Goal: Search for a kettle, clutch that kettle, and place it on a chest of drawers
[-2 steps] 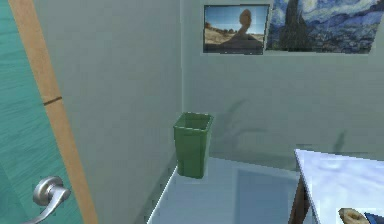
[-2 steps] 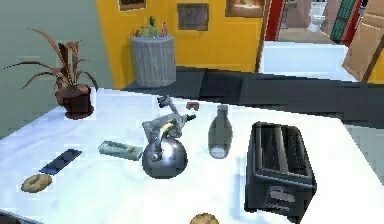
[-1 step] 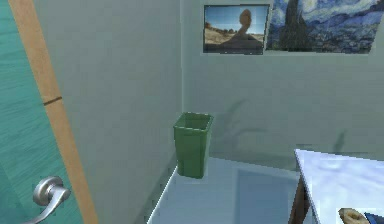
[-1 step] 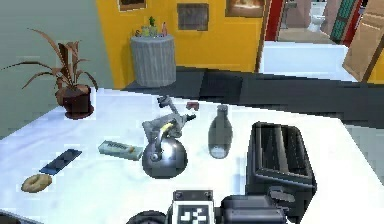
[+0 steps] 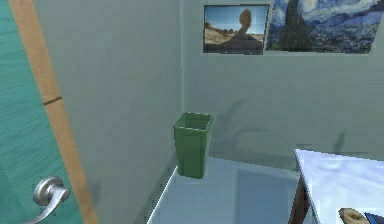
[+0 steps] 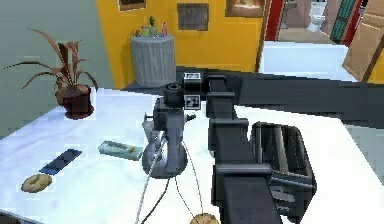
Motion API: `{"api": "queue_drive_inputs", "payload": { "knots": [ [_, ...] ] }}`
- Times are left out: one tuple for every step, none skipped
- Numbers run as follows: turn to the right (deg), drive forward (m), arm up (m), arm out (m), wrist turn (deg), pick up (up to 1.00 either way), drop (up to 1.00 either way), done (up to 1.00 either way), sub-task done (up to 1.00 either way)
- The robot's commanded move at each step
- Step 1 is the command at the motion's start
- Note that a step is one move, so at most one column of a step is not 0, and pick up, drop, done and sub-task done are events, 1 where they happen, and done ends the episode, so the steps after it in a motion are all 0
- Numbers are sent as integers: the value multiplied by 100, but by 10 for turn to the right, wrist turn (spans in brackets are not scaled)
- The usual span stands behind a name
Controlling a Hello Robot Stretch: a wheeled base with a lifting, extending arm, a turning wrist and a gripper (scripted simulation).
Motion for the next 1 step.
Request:
{"api": "queue_drive_inputs", "payload": {
  "knots": [
    [0, 0, 0, 0, 450, 0, 0, 0, 0]
  ]
}}
